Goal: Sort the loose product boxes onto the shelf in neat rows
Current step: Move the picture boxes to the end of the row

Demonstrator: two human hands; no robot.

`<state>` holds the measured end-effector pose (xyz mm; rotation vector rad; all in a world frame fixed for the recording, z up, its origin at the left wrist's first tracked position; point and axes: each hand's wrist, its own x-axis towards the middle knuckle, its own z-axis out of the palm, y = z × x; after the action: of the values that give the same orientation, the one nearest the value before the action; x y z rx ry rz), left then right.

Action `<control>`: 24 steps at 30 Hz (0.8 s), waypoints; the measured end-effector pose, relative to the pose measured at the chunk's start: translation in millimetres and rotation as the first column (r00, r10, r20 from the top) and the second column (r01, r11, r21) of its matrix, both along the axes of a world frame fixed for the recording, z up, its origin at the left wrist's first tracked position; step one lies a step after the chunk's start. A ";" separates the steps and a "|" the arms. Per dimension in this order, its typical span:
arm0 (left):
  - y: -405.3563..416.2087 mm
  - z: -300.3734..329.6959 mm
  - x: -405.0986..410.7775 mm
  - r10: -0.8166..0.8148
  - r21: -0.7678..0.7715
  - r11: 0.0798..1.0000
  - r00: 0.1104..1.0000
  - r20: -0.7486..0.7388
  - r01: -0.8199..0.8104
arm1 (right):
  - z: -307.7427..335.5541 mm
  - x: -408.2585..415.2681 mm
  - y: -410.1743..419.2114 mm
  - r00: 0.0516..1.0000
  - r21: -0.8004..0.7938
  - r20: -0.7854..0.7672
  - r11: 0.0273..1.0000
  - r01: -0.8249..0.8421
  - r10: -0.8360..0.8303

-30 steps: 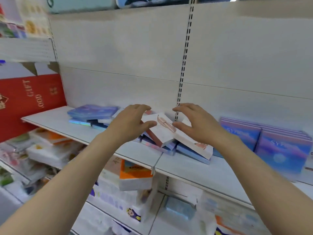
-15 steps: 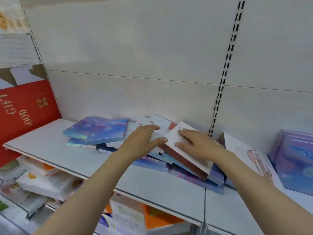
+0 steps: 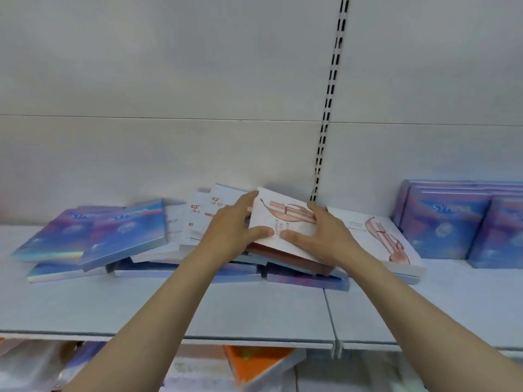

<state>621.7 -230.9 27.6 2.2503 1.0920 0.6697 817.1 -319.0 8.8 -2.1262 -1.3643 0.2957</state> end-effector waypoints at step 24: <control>-29.5 -7.3 13.4 0.116 -0.323 0.945 0.877 0.465 0.046 | -40.1 41.5 -90.2 0.971 0.081 0.057 0.970 0.228 -0.233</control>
<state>635.1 -260.4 20.3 1.6606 0.9131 0.9274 858.7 -409.2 -31.4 -2.2226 -1.1299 0.0801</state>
